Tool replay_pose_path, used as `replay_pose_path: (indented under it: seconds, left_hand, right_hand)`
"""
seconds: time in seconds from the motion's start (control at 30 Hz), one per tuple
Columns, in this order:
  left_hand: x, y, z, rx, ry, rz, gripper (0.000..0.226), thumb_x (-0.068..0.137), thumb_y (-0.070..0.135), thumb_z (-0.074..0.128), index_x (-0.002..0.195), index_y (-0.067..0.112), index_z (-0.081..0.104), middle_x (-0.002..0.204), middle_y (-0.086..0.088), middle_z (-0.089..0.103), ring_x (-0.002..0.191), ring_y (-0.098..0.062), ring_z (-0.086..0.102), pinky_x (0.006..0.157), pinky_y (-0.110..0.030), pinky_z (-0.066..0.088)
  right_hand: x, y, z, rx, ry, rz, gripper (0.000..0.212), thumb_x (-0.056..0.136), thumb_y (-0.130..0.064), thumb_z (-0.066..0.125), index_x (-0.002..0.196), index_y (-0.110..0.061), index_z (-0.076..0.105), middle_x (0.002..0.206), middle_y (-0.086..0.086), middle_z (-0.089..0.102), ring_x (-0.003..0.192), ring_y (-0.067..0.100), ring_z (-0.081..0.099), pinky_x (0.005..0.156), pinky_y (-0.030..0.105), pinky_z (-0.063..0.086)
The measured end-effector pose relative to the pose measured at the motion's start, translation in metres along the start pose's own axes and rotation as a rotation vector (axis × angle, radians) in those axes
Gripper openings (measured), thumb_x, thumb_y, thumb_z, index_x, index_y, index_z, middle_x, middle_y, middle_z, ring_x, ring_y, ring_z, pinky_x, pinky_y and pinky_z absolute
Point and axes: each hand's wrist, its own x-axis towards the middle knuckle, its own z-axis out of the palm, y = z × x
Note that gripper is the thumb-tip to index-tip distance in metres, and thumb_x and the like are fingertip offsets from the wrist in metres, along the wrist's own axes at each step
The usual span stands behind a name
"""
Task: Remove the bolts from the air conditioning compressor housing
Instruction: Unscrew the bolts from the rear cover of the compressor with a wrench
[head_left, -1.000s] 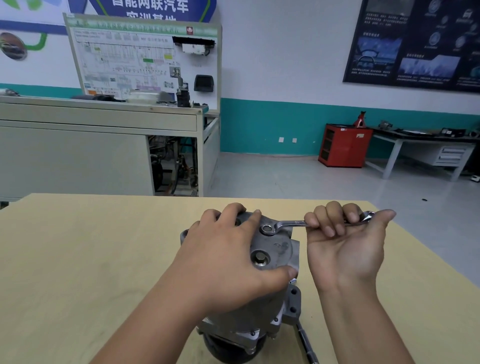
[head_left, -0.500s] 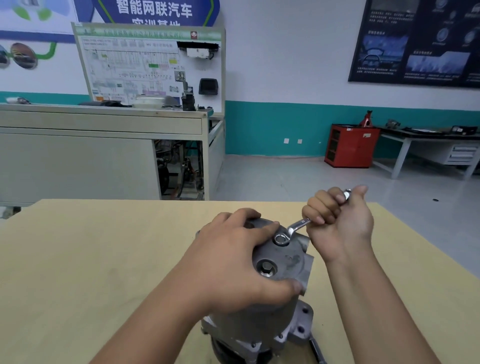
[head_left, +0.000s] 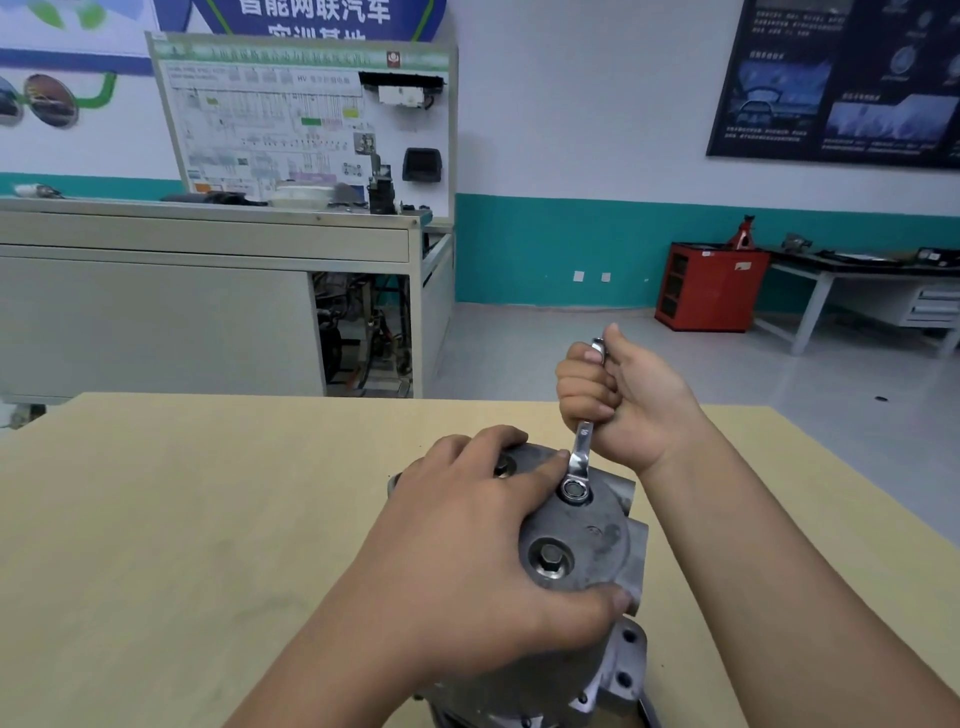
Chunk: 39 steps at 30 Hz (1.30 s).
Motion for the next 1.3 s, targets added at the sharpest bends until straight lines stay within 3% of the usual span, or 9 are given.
replay_pose_path:
  seconds: [0.1, 0.23, 0.33, 0.43, 0.53, 0.73, 0.93, 1.1, 1.3]
  left_hand:
    - [0.0, 0.0, 0.001, 0.007, -0.008, -0.015, 0.102, 0.045, 0.09, 0.024, 0.14, 0.055, 0.018, 0.137, 0.028, 0.016, 0.125, -0.003, 0.021, 0.103, -0.022, 0.024]
    - [-0.002, 0.001, 0.0, 0.007, -0.014, -0.066, 0.106, 0.044, 0.09, 0.024, 0.144, 0.052, 0.017, 0.142, 0.028, 0.012, 0.128, -0.001, 0.015, 0.108, -0.024, 0.022]
    - [-0.005, 0.008, 0.004, 0.038, 0.029, -0.149, 0.108, 0.045, 0.09, 0.02, 0.145, 0.049, 0.018, 0.146, 0.023, 0.014, 0.129, -0.006, 0.016, 0.108, -0.028, 0.023]
    - [-0.005, 0.024, 0.01, 0.091, 0.101, -0.265, 0.104, 0.05, 0.089, 0.02, 0.144, 0.044, 0.024, 0.15, 0.014, 0.02, 0.131, -0.014, 0.02, 0.106, -0.034, 0.024]
    - [-0.003, 0.034, 0.015, 0.126, 0.124, -0.348, 0.102, 0.054, 0.088, 0.018, 0.142, 0.039, 0.031, 0.152, 0.006, 0.025, 0.133, -0.022, 0.025, 0.105, -0.04, 0.028]
    - [-0.017, 0.026, 0.014, 0.071, 0.171, -0.302, 0.106, 0.057, 0.092, 0.009, 0.145, 0.036, 0.032, 0.157, 0.002, 0.019, 0.14, -0.021, 0.018, 0.11, -0.038, 0.024]
    - [-0.04, 0.014, 0.015, -0.032, 0.269, -0.213, 0.104, 0.063, 0.091, 0.012, 0.143, 0.032, 0.039, 0.15, 0.011, 0.029, 0.135, -0.009, 0.024, 0.112, -0.028, 0.024]
    - [-0.05, 0.011, 0.022, -0.078, 0.362, -0.258, 0.101, 0.059, 0.087, 0.022, 0.141, 0.032, 0.04, 0.15, 0.005, 0.032, 0.138, -0.016, 0.025, 0.114, -0.044, 0.021]
    - [-0.055, 0.006, 0.032, -0.351, 0.448, -0.254, 0.101, 0.061, 0.087, 0.048, 0.142, 0.027, 0.037, 0.145, 0.006, 0.035, 0.135, -0.008, 0.02, 0.112, -0.029, 0.021]
  right_hand:
    - [-0.001, -0.004, -0.002, 0.238, 0.006, -0.04, 0.059, 0.101, -0.046, 0.028, 0.054, -0.011, 0.034, 0.056, -0.01, 0.011, 0.042, 0.003, 0.007, 0.027, 0.017, 0.012]
    - [-0.02, -0.044, -0.009, 0.637, 0.03, -0.334, 0.062, 0.104, -0.033, 0.029, 0.046, -0.011, 0.035, 0.045, -0.004, 0.017, 0.029, 0.01, 0.013, 0.026, 0.019, 0.015]
    - [-0.046, -0.056, -0.009, 0.404, 0.027, -0.52, 0.059, 0.102, -0.043, 0.025, 0.055, -0.01, 0.04, 0.046, -0.002, 0.027, 0.034, 0.009, 0.026, 0.035, 0.018, 0.024]
    - [-0.064, -0.043, -0.002, 0.14, -0.001, -0.653, 0.045, 0.1, -0.039, 0.029, 0.073, -0.009, 0.048, 0.056, -0.003, 0.032, 0.046, 0.007, 0.032, 0.052, 0.018, 0.03]
    - [-0.078, -0.019, 0.013, -0.004, -0.037, -0.773, 0.038, 0.101, -0.036, 0.03, 0.077, -0.013, 0.05, 0.057, -0.005, 0.033, 0.05, 0.006, 0.033, 0.056, 0.018, 0.032]
    - [-0.11, 0.033, 0.025, -0.246, -0.2, -0.932, 0.022, 0.089, -0.031, 0.04, 0.079, -0.013, 0.044, 0.065, -0.003, 0.04, 0.061, 0.009, 0.043, 0.068, 0.022, 0.046]
    - [-0.132, 0.059, 0.007, -0.591, 0.045, -0.93, 0.026, 0.081, -0.034, 0.045, 0.078, -0.009, 0.051, 0.067, -0.009, 0.057, 0.073, 0.01, 0.055, 0.088, 0.034, 0.05]
    - [-0.155, 0.06, -0.006, -1.058, 0.231, -0.957, 0.041, 0.085, -0.055, 0.042, 0.079, -0.021, 0.063, 0.082, -0.011, 0.067, 0.076, 0.001, 0.061, 0.071, 0.015, 0.047]
    - [-0.17, 0.07, -0.013, -1.132, 0.201, -1.084, 0.035, 0.084, -0.051, 0.05, 0.081, -0.02, 0.066, 0.082, -0.005, 0.069, 0.079, 0.015, 0.068, 0.073, 0.025, 0.054]
